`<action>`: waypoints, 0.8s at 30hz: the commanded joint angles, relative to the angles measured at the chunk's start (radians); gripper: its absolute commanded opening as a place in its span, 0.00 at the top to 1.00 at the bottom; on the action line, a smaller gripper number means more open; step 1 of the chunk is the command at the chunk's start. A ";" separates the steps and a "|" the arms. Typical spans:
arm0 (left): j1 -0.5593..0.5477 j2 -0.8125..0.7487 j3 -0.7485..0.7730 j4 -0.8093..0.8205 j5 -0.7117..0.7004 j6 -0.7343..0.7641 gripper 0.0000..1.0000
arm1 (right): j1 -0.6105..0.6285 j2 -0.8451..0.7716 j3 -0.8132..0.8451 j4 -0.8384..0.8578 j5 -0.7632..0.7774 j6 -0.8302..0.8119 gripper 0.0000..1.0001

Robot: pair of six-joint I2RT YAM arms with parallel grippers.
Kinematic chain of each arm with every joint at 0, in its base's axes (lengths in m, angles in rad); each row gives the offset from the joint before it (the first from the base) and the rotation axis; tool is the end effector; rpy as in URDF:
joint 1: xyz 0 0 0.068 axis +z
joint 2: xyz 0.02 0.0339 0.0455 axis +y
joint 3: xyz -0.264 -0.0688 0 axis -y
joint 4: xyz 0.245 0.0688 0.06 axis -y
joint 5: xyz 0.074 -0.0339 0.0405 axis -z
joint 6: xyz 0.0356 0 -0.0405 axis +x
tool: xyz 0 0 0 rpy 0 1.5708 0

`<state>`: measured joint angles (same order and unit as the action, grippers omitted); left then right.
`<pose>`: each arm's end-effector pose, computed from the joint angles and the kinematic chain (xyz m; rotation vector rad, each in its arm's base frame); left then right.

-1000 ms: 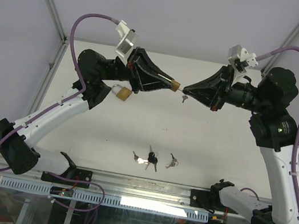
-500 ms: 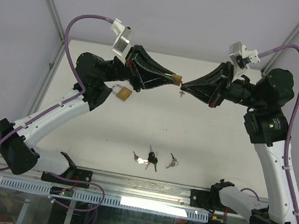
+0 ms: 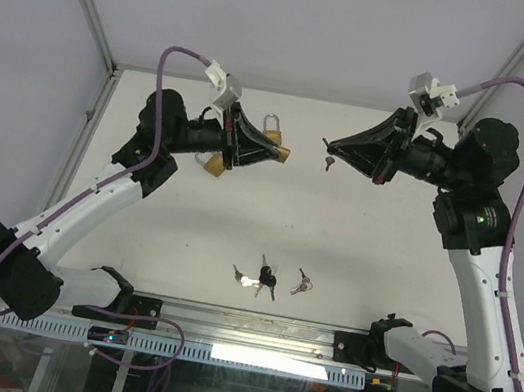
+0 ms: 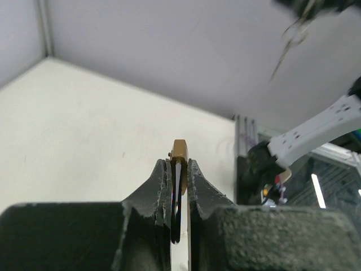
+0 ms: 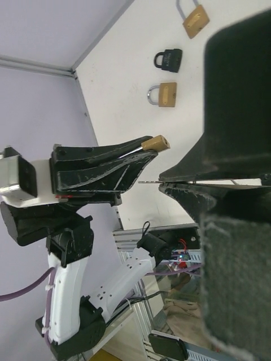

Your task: Unlock with the key

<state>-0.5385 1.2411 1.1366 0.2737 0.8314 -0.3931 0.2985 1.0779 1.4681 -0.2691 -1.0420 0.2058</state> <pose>0.2278 -0.1667 0.4139 0.8453 1.3640 -1.3177 0.1727 0.0853 0.5059 -0.9455 1.3209 1.1416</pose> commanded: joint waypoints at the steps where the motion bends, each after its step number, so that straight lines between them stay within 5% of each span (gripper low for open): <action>1: -0.002 -0.031 -0.072 -0.527 -0.194 0.437 1.00 | -0.005 -0.011 0.005 -0.128 0.068 -0.087 1.00; 5: -0.049 0.022 -0.221 -0.715 -0.582 0.696 1.00 | -0.005 -0.006 0.006 -0.182 0.095 -0.116 1.00; 8: -0.068 0.065 -0.314 -0.734 -0.723 0.818 1.00 | -0.004 -0.003 0.002 -0.189 0.096 -0.119 1.00; 18: -0.071 0.167 -0.420 -0.686 -0.723 0.809 1.00 | 0.003 0.000 -0.010 -0.185 0.101 -0.111 1.00; 19: -0.070 0.161 -0.422 -0.685 -0.709 0.808 0.94 | 0.005 -0.002 -0.011 -0.187 0.101 -0.111 1.00; 22: -0.069 0.123 -0.416 -0.686 -0.660 0.795 0.11 | 0.004 0.001 -0.012 -0.196 0.098 -0.114 1.00; 24: -0.071 0.082 -0.407 -0.681 -0.632 0.797 0.01 | 0.004 0.004 -0.013 -0.197 0.092 -0.114 1.00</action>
<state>-0.6025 1.4021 0.7238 -0.4370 0.1322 0.3908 0.2985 1.0824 1.4578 -0.4778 -0.9497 0.1024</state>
